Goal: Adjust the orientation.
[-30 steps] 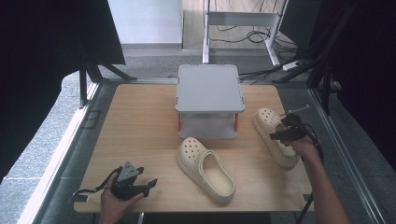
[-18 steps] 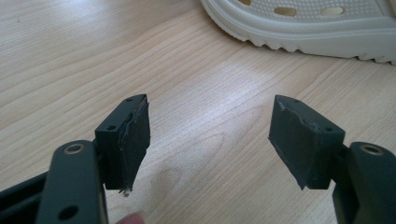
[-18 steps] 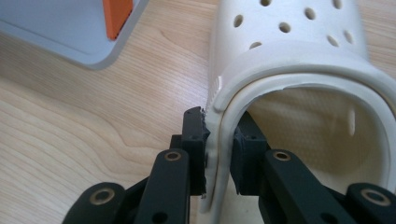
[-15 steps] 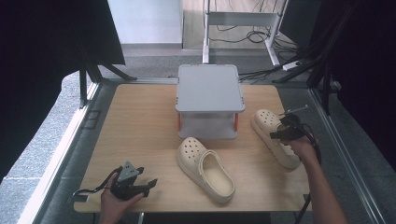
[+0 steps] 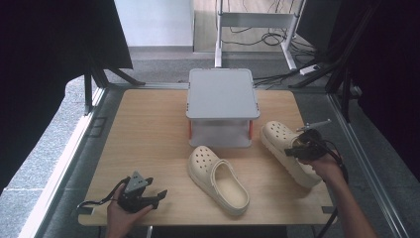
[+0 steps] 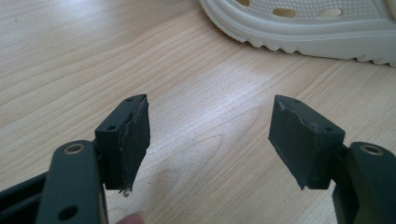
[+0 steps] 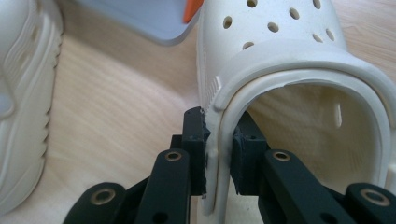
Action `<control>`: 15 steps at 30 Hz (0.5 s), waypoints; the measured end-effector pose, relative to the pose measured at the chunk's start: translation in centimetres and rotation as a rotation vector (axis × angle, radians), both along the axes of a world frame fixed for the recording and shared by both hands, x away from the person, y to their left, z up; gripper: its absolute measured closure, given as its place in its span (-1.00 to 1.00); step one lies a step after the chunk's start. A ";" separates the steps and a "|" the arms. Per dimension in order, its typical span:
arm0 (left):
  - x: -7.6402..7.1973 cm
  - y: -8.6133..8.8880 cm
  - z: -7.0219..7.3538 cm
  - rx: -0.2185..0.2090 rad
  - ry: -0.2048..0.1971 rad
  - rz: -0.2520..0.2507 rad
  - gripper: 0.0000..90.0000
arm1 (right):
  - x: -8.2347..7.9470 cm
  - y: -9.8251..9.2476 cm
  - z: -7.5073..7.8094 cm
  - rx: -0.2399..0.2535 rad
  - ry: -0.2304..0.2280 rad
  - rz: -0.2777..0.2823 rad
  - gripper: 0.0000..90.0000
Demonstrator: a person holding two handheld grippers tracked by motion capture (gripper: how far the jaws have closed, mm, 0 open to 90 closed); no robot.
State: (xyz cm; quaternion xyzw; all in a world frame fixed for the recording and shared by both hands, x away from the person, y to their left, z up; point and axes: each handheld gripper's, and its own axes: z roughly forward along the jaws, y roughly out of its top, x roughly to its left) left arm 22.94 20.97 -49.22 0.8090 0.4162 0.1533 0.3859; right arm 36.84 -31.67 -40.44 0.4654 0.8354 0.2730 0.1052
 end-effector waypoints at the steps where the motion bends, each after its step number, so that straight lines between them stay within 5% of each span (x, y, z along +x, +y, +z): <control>1: 0.0 0.0 0.0 0.000 0.000 0.000 -0.34 | -0.3 0.2 0.1 -0.004 0.001 0.006 0.75; 15: 0.0 0.0 0.0 -0.002 0.001 0.000 -0.34 | -2.9 2.6 0.5 0.010 0.014 0.086 0.75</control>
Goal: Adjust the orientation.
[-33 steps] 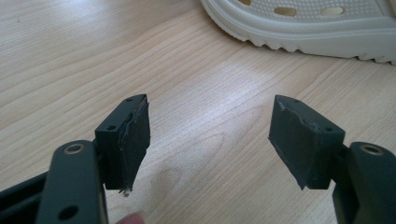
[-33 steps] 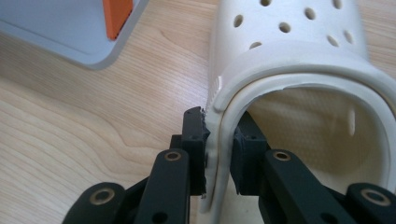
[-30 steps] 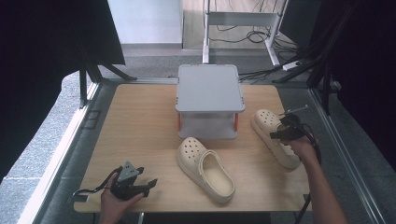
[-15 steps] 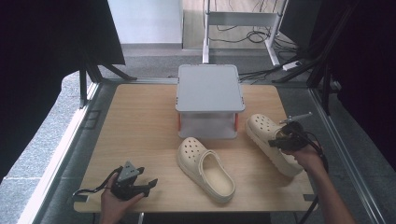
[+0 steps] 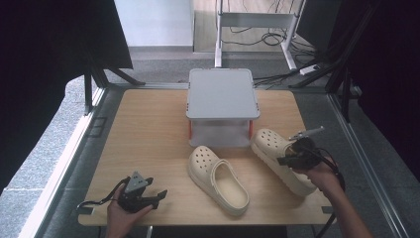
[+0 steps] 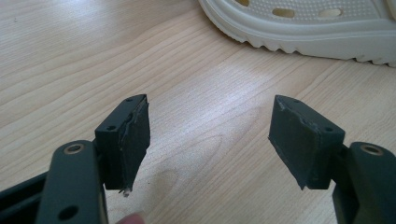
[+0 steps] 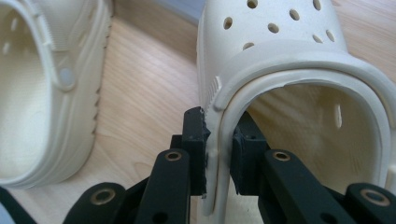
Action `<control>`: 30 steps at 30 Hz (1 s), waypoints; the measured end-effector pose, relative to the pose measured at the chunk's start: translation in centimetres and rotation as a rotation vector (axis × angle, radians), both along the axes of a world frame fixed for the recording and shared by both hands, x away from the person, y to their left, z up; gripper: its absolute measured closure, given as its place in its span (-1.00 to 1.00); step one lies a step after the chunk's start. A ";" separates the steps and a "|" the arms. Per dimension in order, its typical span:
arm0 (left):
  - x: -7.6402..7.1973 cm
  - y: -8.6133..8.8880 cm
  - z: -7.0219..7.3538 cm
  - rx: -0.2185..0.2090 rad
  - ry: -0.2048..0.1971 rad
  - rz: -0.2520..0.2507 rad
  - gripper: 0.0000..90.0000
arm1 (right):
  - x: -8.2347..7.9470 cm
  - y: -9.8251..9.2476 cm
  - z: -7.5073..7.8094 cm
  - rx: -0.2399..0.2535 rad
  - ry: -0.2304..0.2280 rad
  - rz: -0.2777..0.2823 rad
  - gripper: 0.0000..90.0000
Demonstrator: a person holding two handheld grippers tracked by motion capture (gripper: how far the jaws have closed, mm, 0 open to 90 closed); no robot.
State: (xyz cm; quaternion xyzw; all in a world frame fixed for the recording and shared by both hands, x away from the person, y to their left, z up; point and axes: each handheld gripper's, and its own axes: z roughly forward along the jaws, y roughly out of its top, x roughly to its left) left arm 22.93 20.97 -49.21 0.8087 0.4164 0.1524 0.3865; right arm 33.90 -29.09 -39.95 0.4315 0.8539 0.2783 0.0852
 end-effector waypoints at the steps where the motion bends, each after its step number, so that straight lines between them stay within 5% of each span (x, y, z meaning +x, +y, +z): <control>1: 0.0 0.0 0.0 0.000 0.000 0.000 -0.34 | -0.2 0.2 0.0 0.003 -0.001 0.007 0.75; 14: 0.0 0.0 0.0 0.002 -0.002 -0.001 -0.34 | -1.1 3.8 -0.8 0.015 0.014 0.081 0.75; 30: 0.0 0.0 0.0 0.000 0.000 -0.002 -0.34 | -0.7 6.1 -0.9 0.009 0.019 0.106 0.75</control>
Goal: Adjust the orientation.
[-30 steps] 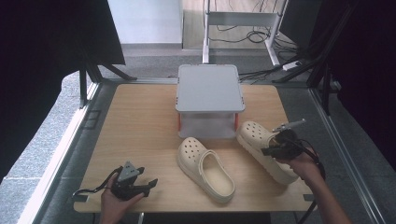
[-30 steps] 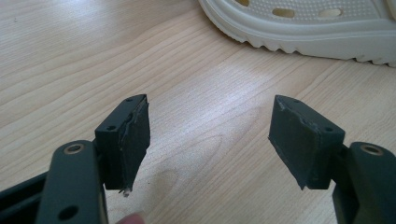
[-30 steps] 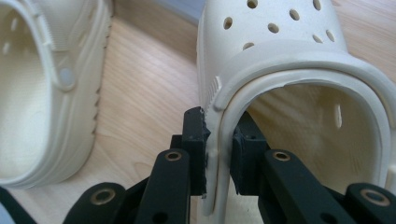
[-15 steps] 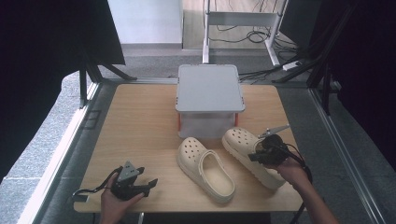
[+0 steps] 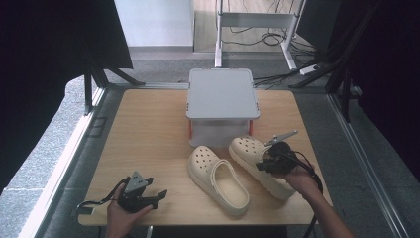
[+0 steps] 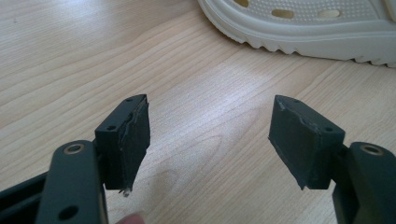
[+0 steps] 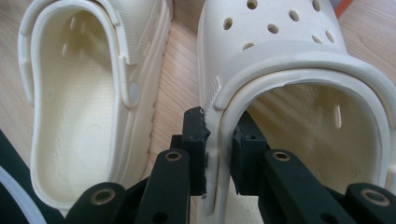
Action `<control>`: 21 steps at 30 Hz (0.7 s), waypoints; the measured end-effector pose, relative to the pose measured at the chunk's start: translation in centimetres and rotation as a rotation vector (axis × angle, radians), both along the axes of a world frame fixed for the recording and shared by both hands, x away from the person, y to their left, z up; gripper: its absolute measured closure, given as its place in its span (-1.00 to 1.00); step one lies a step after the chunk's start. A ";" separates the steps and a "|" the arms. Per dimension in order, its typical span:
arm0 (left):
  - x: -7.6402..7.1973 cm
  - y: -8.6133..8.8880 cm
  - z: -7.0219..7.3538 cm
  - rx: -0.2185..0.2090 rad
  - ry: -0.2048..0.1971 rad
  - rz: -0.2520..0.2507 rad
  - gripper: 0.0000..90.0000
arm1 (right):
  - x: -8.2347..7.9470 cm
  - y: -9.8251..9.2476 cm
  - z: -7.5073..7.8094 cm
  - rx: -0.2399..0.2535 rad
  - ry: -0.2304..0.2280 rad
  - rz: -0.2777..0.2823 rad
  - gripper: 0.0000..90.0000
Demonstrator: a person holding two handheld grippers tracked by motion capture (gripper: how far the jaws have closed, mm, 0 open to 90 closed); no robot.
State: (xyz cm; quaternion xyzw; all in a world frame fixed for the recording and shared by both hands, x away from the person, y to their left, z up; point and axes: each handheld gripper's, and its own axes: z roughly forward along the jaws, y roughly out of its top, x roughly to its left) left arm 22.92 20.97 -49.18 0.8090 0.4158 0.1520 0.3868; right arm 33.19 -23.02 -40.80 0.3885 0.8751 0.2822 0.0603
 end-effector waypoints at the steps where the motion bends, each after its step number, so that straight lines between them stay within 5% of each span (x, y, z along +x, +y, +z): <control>1: 0.0 0.0 0.0 -0.001 0.000 0.000 -0.34 | 0.0 0.3 0.0 -0.001 0.002 0.003 0.75; 21: 0.0 0.1 0.0 -0.003 -0.006 -0.003 -0.34 | 1.0 5.7 -1.3 -0.006 0.008 0.043 0.74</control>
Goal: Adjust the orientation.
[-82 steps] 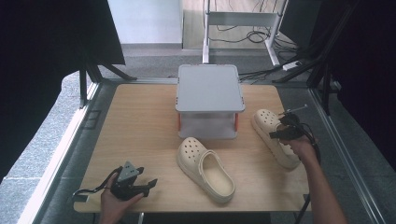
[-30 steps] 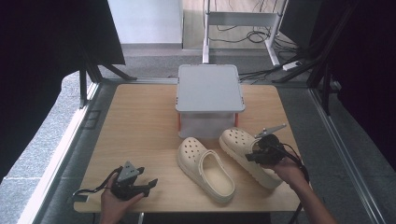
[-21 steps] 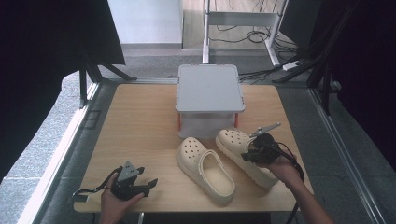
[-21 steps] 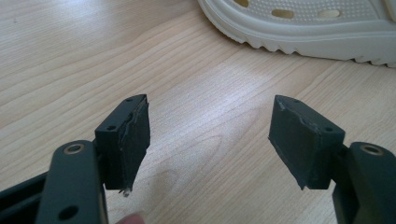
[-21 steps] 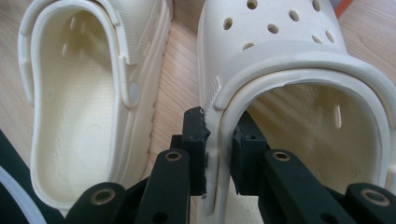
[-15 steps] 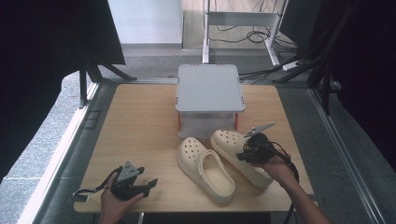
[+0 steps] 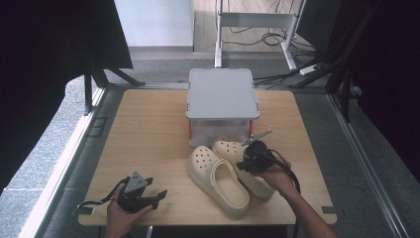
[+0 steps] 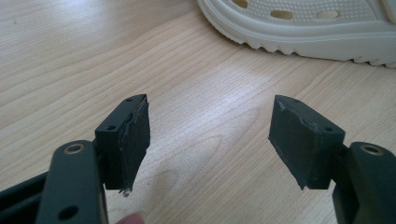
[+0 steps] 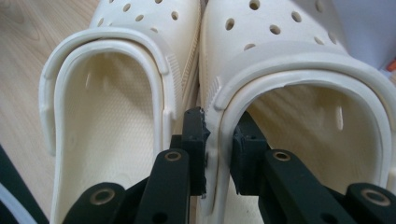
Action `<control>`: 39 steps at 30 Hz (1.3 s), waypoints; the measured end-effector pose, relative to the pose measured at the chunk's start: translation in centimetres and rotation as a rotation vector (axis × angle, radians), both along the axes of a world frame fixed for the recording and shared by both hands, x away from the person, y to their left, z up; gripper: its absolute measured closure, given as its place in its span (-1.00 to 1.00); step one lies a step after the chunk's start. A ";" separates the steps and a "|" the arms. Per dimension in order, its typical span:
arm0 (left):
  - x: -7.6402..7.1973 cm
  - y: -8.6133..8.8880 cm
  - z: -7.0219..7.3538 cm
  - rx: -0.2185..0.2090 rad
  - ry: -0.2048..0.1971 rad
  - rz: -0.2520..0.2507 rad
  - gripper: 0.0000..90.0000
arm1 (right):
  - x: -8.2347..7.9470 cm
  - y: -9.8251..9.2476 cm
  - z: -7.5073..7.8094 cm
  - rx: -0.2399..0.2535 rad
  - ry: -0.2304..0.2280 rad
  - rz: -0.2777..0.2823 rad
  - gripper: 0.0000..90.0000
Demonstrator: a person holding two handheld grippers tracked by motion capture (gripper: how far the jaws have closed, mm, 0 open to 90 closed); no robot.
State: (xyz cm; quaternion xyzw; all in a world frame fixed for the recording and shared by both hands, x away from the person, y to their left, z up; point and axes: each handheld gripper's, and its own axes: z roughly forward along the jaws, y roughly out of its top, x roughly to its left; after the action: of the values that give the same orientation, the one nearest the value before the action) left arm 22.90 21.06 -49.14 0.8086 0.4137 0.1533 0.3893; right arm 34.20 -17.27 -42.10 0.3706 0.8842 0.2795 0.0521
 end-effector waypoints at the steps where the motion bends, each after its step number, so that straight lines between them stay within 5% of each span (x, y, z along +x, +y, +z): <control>1: 0.0 0.0 0.0 0.000 0.000 0.000 -0.34 | 0.1 0.2 -0.1 0.006 0.003 -0.003 0.74; 9: 0.0 0.0 0.0 -0.001 0.002 -0.002 -0.34 | 0.5 1.6 -0.8 -0.001 0.011 0.013 0.69; 27: 0.0 -0.1 0.0 0.000 0.005 -0.002 -0.34 | -0.3 0.2 0.6 0.026 0.004 0.010 0.20; 39: -0.1 0.0 0.0 -0.004 0.004 -0.002 -0.34 | 0.2 1.9 0.2 -0.003 0.043 0.032 0.09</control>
State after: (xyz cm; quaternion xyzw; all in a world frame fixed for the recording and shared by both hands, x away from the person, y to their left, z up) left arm 22.84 21.01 -49.12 0.8085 0.4140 0.1502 0.3904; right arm 34.36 -15.34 -41.92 0.3623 0.8913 0.2709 0.0294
